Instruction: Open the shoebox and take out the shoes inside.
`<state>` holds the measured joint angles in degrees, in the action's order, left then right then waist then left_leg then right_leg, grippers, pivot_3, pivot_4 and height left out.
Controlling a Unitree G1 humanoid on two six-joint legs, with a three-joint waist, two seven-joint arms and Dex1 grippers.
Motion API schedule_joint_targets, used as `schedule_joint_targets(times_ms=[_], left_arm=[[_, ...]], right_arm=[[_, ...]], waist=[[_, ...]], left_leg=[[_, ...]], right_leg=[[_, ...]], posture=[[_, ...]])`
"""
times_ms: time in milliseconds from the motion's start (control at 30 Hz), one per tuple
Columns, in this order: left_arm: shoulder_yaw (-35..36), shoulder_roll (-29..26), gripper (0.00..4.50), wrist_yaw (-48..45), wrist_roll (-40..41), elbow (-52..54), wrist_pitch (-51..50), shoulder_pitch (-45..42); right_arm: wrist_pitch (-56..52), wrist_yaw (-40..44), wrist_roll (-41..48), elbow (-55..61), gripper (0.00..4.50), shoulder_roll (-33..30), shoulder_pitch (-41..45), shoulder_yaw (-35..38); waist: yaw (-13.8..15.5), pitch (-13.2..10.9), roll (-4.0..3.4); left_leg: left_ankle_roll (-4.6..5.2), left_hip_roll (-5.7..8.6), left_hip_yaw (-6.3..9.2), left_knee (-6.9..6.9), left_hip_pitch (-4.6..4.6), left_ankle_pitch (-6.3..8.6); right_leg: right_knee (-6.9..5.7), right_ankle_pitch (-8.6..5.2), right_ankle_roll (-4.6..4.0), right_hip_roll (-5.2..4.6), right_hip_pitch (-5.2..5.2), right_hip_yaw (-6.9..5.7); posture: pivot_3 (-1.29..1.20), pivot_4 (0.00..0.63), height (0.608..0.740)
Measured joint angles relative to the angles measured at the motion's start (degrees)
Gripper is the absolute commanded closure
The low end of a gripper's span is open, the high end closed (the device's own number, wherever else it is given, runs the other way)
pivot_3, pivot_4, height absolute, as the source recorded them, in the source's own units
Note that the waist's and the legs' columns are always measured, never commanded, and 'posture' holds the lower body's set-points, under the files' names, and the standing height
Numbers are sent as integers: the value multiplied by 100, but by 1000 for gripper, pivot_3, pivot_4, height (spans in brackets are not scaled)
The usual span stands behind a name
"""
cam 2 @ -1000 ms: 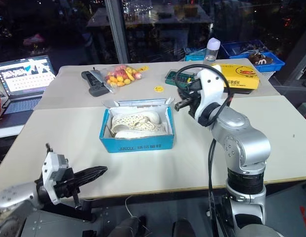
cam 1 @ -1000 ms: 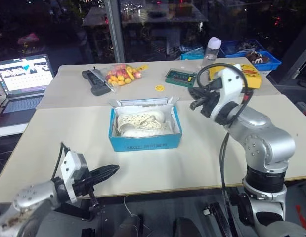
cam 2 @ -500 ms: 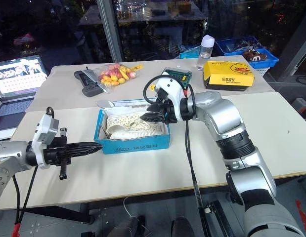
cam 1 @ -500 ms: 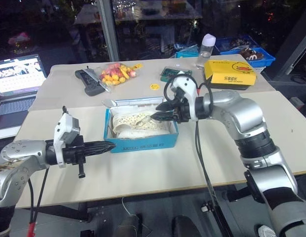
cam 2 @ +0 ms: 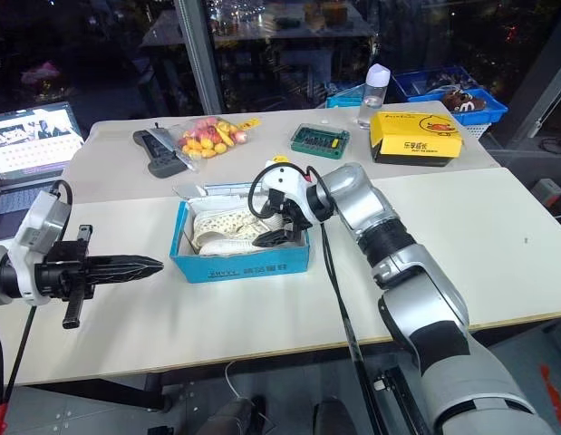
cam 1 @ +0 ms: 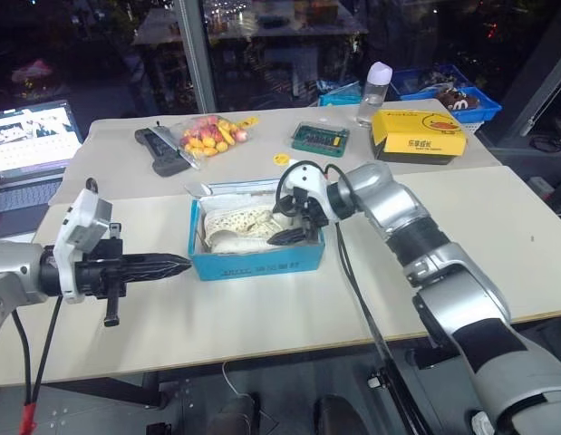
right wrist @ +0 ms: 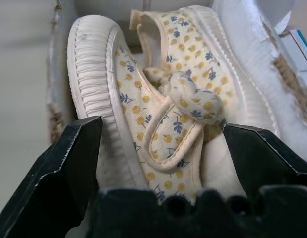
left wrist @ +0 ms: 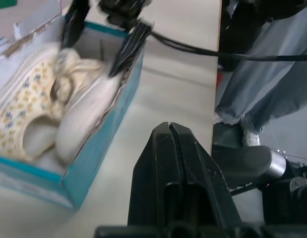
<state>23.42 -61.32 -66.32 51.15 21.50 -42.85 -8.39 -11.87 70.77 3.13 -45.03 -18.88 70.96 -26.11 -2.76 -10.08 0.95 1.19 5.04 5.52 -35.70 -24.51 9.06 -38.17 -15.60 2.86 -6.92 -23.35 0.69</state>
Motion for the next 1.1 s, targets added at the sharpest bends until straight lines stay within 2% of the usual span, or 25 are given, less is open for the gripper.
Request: schedule_joint_targets(times_ms=[133, 300, 600, 700, 1000, 1100], left_arm=[[7, 21, 4500, 137, 2, -6, -6, -83], [7, 22, 4500, 155, -31, -57, 12, -93], [-241, 105, 4500, 155, -496, -157, 299, -97], [-336, 177, 4500, 172, -599, -210, 367, -179], [-427, 245, 4500, 152, -757, -225, 438, -212], [-427, 257, 4500, 150, -816, -225, 463, -213]], right_arm=[[260, 302, -181, -272, 42, 64, 46, -14], [434, 547, -422, -495, 42, 135, 127, -32], [-341, 1146, -429, -841, 42, 405, 136, 122], [-522, 1106, -419, -1137, 826, 529, 181, 319], [-623, 1023, -415, -1645, 3720, 750, 268, 727], [-623, 892, -416, -1740, 3720, 810, 298, 857]], waist=[[14, 0, 0], [26, 3, 3], [16, 8, 9], [-4, 9, 11], [-14, 9, 11], [-11, 9, 10]], left_leg=[[-35, 0, 1, 2, 35, 22], [-34, 1, 1, 2, 46, 22], [-37, 0, 1, 4, 49, 23], [-39, -3, 1, 8, 58, 24], [-43, -23, 3, 13, 83, 26], [-48, -41, 3, 13, 91, 26]], right_leg=[[3, 0, 0, 1, 14, 0], [2, 0, 0, 2, 22, 1], [2, 0, -1, 5, 22, 5], [0, 3, -5, 15, 23, 14], [0, 16, -25, 44, 30, 30], [-1, 23, -36, 58, 31, 30]], posture=[[0, 150, 723], [0, 150, 723], [0, 150, 723], [0, 150, 723], [0, 150, 723], [0, 150, 723]])
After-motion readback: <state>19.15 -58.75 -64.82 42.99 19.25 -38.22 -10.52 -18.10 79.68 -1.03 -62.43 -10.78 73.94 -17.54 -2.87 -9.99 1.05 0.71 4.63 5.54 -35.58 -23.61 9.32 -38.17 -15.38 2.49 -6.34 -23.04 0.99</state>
